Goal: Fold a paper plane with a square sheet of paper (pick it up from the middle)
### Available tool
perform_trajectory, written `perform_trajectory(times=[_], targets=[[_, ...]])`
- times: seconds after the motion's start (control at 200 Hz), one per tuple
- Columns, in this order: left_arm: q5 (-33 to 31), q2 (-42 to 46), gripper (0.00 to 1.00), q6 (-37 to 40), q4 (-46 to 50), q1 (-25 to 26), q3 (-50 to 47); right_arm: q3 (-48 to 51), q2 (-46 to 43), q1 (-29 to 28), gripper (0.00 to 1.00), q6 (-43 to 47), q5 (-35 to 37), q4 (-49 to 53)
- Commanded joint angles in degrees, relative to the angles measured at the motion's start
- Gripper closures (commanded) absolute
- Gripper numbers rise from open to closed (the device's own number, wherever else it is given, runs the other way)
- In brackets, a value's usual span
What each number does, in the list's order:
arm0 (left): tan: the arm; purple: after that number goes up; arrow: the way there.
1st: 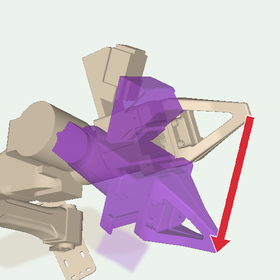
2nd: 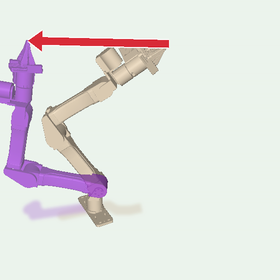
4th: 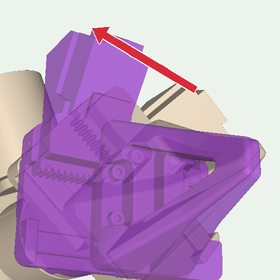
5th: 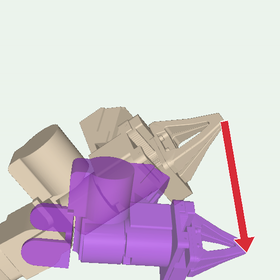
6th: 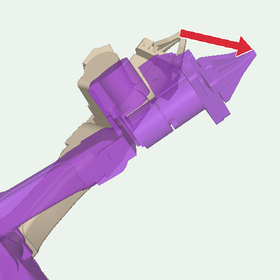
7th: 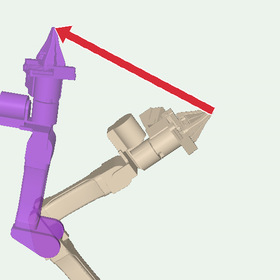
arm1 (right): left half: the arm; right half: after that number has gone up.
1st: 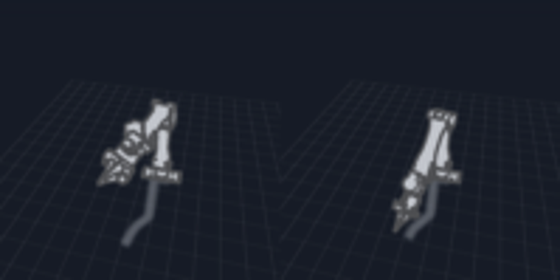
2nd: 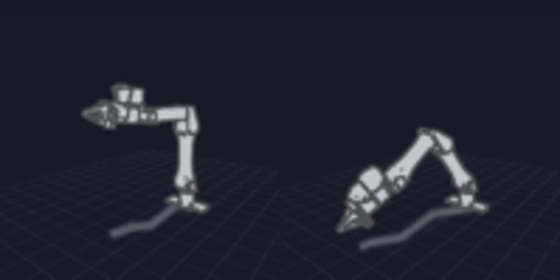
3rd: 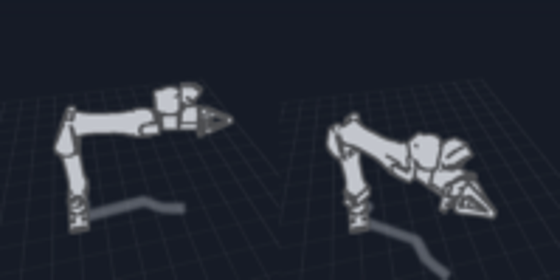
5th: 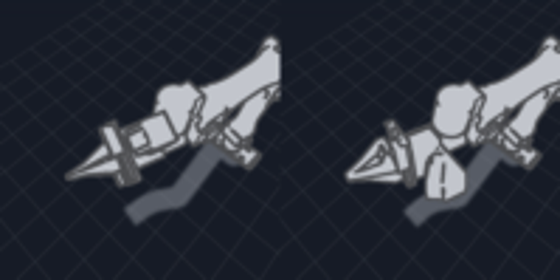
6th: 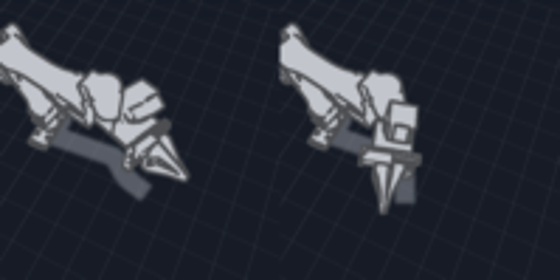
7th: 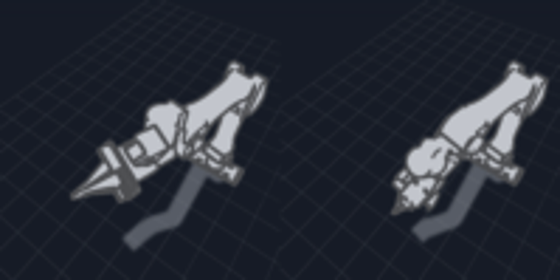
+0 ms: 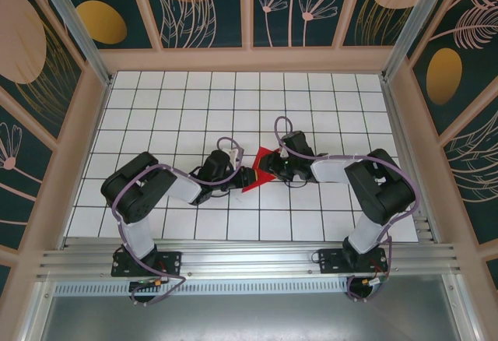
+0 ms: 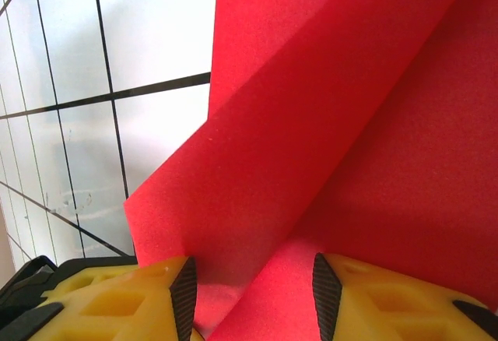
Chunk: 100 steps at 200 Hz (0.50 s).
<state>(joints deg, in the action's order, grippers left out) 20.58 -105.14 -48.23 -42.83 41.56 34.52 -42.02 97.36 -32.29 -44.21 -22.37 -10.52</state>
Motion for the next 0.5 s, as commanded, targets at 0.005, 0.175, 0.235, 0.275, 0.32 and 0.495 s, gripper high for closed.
perform_trajectory(times=[0.005, 0.175, 0.235, 0.275, 0.32, 0.495], targets=[[1.16, 0.29, 0.78, 1.38, 1.96, -0.51, 0.79, -1.08, 2.47, 0.13, 0.54, -0.40, 2.38, 2.77], [-0.83, 5.46, 0.69, 1.47, 4.60, -1.65, -1.04, -1.86, 3.49, -0.14, 0.54, -0.73, 4.46, 5.71], [-1.85, 8.02, 0.66, 1.29, 5.73, -2.08, -1.96, -2.08, 3.77, -0.27, 0.54, -1.09, 5.15, 6.70], [-2.22, 9.70, 0.65, 1.38, 6.28, -2.28, -2.55, -2.23, 3.97, -0.27, 0.53, -1.17, 5.52, 7.28], [-2.99, 10.98, 0.64, 1.38, 7.08, -2.54, -3.12, -2.38, 4.23, -0.23, 0.53, -1.40, 5.88, 7.89], [-3.90, 11.71, 0.59, 1.28, 9.07, -2.63, -3.29, -3.11, 5.26, -0.65, 0.52, -1.52, 7.07, 9.82]])
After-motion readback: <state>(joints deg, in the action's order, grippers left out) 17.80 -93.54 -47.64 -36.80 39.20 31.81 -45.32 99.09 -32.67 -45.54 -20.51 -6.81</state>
